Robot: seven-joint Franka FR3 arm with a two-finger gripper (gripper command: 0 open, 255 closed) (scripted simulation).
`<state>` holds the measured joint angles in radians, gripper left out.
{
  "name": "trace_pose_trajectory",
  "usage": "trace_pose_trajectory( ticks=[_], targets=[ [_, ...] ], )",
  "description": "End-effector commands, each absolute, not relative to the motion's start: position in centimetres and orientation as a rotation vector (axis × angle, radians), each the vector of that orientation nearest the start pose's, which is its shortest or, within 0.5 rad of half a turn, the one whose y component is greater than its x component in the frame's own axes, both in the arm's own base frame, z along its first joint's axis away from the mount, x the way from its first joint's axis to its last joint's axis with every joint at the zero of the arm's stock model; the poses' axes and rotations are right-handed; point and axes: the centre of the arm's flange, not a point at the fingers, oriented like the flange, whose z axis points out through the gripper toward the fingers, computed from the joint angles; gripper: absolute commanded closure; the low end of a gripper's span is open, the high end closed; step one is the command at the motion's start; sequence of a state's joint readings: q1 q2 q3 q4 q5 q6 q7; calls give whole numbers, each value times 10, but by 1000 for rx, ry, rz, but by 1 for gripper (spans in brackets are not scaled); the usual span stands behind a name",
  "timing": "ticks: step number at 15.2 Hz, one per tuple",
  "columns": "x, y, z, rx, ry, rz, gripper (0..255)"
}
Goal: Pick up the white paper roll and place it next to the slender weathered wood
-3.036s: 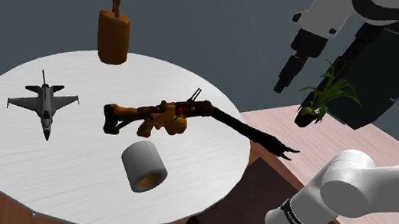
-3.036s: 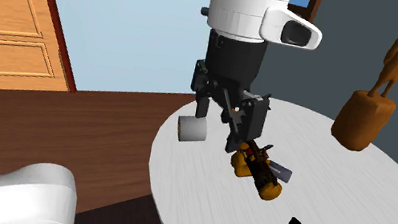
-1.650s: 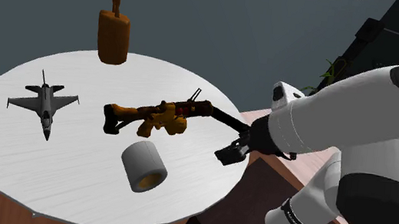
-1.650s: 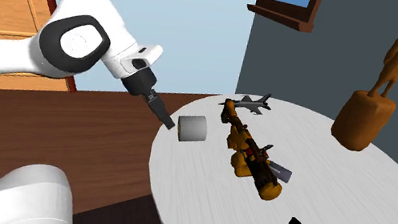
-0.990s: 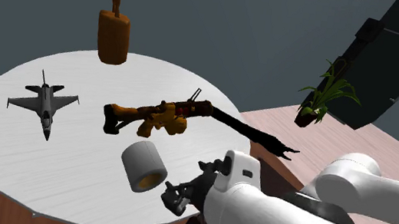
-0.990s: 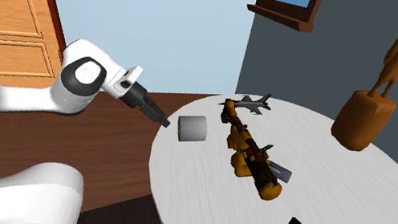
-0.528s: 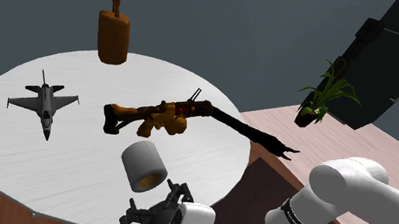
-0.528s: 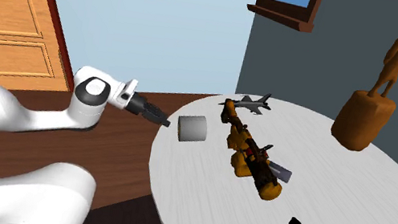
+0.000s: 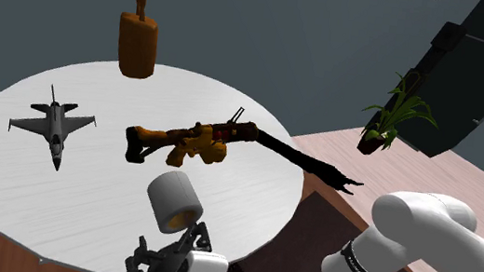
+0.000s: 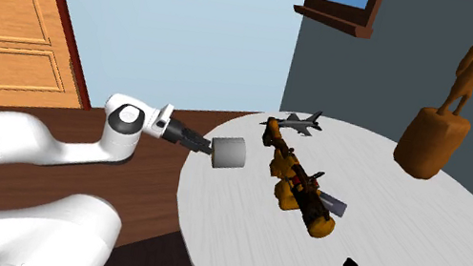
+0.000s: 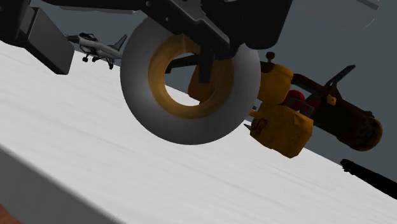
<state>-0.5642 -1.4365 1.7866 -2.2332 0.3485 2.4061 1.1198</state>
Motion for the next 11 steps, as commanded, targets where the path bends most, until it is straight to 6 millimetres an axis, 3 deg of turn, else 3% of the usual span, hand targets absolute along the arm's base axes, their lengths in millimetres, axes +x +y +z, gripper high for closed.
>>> trace_pose_trajectory(
  ticks=[1,9,10,11],
  targets=[
    [233,480,219,-3048,34,-1861,0],
    [236,479,218,-3048,34,-1861,0],
    [236,479,218,-3048,34,-1861,255],
    [236,479,218,-3048,34,-1861,255]
  ],
)
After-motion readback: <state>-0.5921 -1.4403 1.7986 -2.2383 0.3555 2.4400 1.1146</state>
